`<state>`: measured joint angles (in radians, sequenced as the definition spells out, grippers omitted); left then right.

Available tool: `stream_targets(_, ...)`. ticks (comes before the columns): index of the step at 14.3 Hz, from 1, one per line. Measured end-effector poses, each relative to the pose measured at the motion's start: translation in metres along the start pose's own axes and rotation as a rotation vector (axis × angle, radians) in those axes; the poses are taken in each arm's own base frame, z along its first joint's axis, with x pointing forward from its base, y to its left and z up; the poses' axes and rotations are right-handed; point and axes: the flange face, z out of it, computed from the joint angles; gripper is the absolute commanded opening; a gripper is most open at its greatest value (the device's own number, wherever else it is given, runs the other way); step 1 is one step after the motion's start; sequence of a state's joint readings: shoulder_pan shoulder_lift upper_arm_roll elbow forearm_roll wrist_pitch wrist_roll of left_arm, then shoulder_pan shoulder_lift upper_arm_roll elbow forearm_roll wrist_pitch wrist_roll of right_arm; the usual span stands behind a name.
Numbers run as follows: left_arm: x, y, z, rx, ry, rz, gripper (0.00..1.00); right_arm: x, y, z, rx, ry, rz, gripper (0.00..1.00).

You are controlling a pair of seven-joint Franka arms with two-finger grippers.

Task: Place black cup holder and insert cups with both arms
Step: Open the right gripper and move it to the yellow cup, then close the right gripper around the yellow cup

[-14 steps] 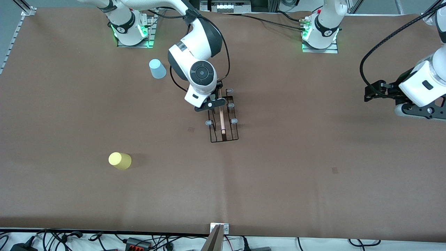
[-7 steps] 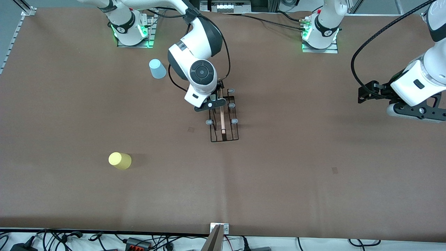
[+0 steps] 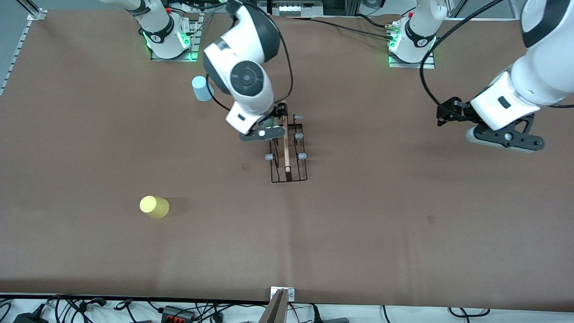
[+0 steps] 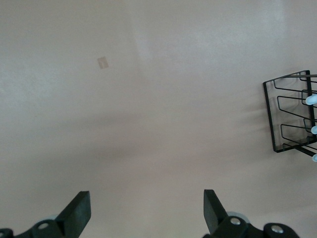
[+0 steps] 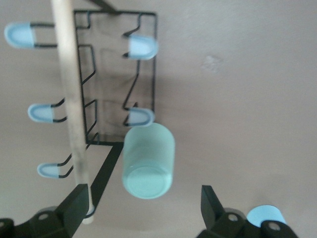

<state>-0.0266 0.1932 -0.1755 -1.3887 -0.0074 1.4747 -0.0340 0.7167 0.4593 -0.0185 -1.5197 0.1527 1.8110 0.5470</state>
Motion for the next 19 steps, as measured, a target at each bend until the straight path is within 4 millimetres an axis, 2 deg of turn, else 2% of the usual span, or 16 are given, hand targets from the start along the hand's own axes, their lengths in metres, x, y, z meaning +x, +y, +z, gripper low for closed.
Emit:
stream_targets(2,0.001,-0.011,-0.001,-0.001,0.006,-0.019,1.0,0.017,0.038,-0.021,0.003,0.016,0.067,1.0)
stream_targets(4,0.003,-0.021,-0.003,-0.003,0.027,-0.036,1.0,0.044,0.093,-0.034,0.002,0.034,0.164,1.0)
stream_targets(6,0.004,-0.023,-0.004,-0.003,0.036,-0.049,1.0,0.07,0.156,-0.037,-0.024,0.049,0.263,1.0)
stream_targets(8,0.004,-0.023,-0.004,-0.004,0.038,-0.112,1.0,0.094,0.21,-0.029,-0.049,0.062,0.344,1.0)
stream_targets(10,0.004,-0.025,-0.004,0.001,0.038,-0.183,1.0,0.117,0.251,-0.015,-0.048,0.088,0.398,1.0)
stream_targets(13,0.004,-0.038,-0.004,0.001,0.04,-0.263,1.0,0.149,0.301,0.005,-0.052,0.113,0.368,1.0)
stream_targets(16,0.001,-0.083,-0.005,-0.005,0.048,-0.336,1.0,0.173,0.354,0.023,-0.06,0.133,0.277,1.0)
stream_targets(17,0.0,-0.09,-0.006,-0.006,0.049,-0.347,1.0,0.179,0.368,0.03,-0.062,0.144,0.252,1.0)
stream_targets(19,0.001,-0.087,-0.006,-0.007,0.05,-0.343,1.0,0.188,0.385,0.043,-0.068,0.162,0.22,1.0)
